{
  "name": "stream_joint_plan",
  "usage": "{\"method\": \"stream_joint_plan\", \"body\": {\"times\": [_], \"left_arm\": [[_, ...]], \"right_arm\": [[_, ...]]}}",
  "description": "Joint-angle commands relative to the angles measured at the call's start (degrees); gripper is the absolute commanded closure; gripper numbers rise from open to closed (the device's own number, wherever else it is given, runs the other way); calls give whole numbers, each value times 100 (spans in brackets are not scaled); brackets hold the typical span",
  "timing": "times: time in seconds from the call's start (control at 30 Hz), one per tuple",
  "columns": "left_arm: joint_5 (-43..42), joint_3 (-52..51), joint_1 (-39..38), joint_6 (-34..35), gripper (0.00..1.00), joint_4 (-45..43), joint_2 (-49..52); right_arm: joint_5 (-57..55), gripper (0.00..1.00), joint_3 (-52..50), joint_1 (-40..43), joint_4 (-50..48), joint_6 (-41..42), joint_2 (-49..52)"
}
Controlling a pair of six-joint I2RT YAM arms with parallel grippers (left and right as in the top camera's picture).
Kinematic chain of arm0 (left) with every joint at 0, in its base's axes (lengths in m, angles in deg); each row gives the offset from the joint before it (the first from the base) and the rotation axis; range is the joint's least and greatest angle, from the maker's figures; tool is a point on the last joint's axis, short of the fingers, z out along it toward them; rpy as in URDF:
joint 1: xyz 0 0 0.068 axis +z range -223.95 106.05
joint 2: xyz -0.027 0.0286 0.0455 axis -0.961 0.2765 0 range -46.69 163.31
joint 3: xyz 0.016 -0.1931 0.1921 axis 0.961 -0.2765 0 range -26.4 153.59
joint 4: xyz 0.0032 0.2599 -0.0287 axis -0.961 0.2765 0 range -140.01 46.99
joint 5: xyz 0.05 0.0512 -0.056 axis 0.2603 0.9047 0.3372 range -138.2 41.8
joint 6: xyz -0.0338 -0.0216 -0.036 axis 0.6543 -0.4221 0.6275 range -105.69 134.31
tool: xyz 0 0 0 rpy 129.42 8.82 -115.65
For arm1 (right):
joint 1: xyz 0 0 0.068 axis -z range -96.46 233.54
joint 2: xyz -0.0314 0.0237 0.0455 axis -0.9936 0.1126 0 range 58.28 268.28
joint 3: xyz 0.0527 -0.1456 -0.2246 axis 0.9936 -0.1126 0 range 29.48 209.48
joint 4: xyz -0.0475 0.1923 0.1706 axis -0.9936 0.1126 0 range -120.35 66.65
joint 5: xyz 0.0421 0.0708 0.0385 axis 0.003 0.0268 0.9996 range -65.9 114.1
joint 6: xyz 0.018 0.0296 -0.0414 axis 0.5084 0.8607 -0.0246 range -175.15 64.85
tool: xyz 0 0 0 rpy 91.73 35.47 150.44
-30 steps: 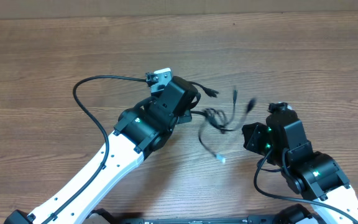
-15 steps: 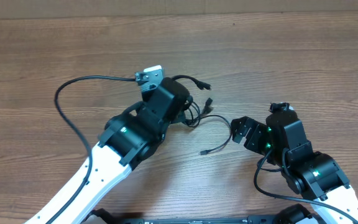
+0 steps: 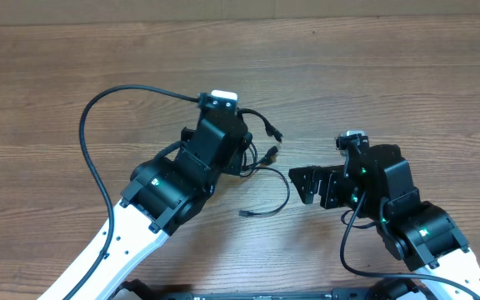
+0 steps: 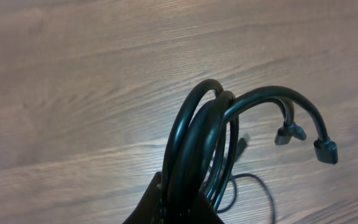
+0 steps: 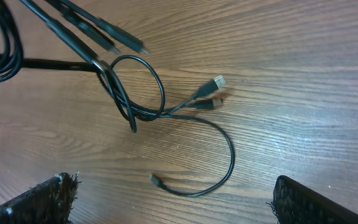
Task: Untangle cables
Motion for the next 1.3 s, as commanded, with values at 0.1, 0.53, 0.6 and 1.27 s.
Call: {"method": "stream_joint_plan", "body": {"times": [0.1,0.53,0.6,1.27], "left_arm": [[-37,162,28,-2118,96,13,-151],[-721,162,28,-3803,96,208,-151],[-1097,162,35,-4100,96,212,-151],[-5139,162,1902,-3095,96,-26,-151]], "right_arm": [[695,0,146,-24,-321,-815,-15],[1325,2,146,-22,-476,-2564,-15],[1421,3,146,-22,-511,-2761,-15],[1853,0,146,-22,-1012,-2216,-15]]}}
